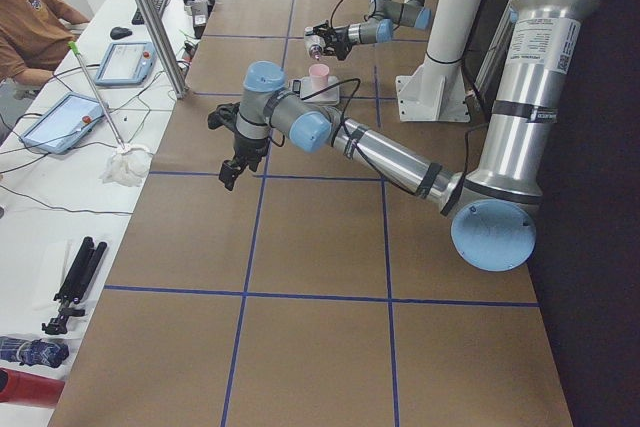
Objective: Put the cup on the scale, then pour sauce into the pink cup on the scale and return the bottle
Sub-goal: 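Tilt the bottle spout down into the pink cup with the right gripper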
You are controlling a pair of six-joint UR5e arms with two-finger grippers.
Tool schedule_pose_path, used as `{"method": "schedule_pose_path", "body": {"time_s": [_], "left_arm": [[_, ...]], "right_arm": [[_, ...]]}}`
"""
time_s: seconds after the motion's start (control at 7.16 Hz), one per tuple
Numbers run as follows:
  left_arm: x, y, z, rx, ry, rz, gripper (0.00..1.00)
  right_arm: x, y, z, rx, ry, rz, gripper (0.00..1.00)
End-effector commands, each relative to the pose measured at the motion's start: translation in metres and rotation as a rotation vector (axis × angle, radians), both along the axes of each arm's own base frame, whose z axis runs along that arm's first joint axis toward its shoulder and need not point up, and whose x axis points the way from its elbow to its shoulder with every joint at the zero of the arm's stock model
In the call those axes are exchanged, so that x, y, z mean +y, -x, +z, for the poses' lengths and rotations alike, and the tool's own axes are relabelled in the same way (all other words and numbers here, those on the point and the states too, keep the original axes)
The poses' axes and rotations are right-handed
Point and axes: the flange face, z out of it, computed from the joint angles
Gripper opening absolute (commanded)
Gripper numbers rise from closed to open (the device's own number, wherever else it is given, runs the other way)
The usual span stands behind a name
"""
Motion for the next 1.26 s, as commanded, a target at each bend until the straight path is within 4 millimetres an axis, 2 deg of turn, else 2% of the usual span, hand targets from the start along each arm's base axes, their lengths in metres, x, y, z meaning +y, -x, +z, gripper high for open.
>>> {"method": "schedule_pose_path", "body": {"time_s": [0.0, 1.12], "left_arm": [[0.001, 0.000, 0.002, -0.001, 0.004, 0.000, 1.00], [0.002, 0.000, 0.002, 0.000, 0.003, 0.001, 1.00]], "right_arm": [[-0.004, -0.003, 0.000, 0.144, -0.058, -0.007, 0.00], [-0.009, -0.013, -0.010, 0.369, -0.152, -0.021, 0.00]]}}
